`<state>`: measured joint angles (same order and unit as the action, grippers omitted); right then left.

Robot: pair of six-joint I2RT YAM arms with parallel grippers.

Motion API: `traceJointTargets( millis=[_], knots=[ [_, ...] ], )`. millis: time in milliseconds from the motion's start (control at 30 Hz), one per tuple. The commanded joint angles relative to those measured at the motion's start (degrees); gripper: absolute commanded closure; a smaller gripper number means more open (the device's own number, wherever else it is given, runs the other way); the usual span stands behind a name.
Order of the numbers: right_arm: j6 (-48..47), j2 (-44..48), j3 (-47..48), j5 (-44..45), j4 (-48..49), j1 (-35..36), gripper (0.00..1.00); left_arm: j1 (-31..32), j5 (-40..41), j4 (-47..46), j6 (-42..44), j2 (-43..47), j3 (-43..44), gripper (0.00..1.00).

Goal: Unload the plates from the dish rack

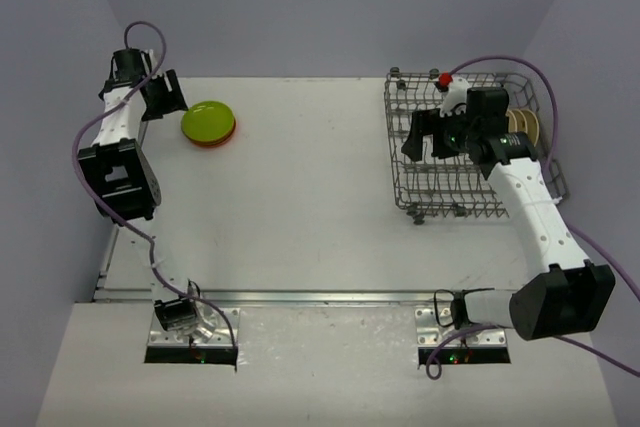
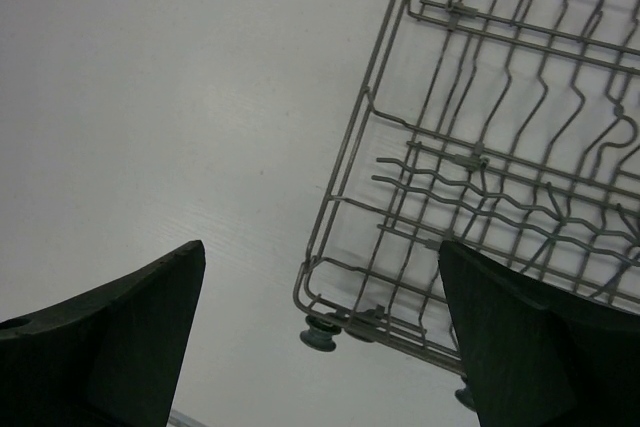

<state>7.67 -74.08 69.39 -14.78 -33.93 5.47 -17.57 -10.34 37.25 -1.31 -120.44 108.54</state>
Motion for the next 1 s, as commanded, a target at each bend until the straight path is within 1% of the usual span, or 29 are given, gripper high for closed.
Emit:
traceJointTargets(
  millis=[0,67,133,167,233,267,333,367,433,533,667,967],
  knots=[
    [-2.3,0.5,3.3,5.6,1.0,-4.1,0.01,16.1,16.8,-12.3,11.4,20.8,-14.3,0.29],
    [-3.0,-0.8,4.1,6.3,1.0,-5.8,0.01,26.2,21.3,-16.2,13.3,29.2,-21.3,0.26],
    [-4.0,-2.4,5.1,7.1,0.9,-9.0,0.01,32.5,24.3,-18.5,13.8,33.2,-27.7,0.26],
    [-4.7,-3.1,5.6,7.5,0.9,-9.9,0.01,32.9,25.7,-19.1,13.9,34.4,-28.1,0.26],
    [-6.9,-6.2,7.6,9.8,0.3,-11.8,0.03,39.8,30.1,-21.4,14.6,36.5,-32.4,0.27],
    [-8.7,-6.6,8.4,10.7,0.3,-12.4,0.04,42.1,30.7,-21.7,15.2,37.4,-32.9,0.27],
    [-11.6,-9.4,11.2,13.3,0.2,-14.7,0.09,48.2,35.8,-24.7,18.0,38.9,-36.6,0.27],
    [-12.4,-10.7,12.5,14.1,0.0,-15.6,0.15,50.0,37.7,-25.9,19.1,39.4,-39.0,0.27],
    [-14.7,-14.0,15.4,15.9,-0.1,-18.1,0.23,53.2,41.4,-28.8,21.6,40.0,-41.6,0.27],
    [-16.2,-19.1,19.4,18.9,0.0,-19.7,0.31,54.9,42.4,-30.6,22.9,40.5,-43.4,0.27],
    [-17.6,-25.2,24.1,21.9,0.1,-21.5,0.42,54.9,42.1,-30.8,23.5,40.1,-43.3,0.27],
    [-19.3,-32.5,27.5,23.3,2.9,-21.9,0.64,54.9,40.9,-27.4,21.9,38.7,-39.7,0.26]
  ],
)
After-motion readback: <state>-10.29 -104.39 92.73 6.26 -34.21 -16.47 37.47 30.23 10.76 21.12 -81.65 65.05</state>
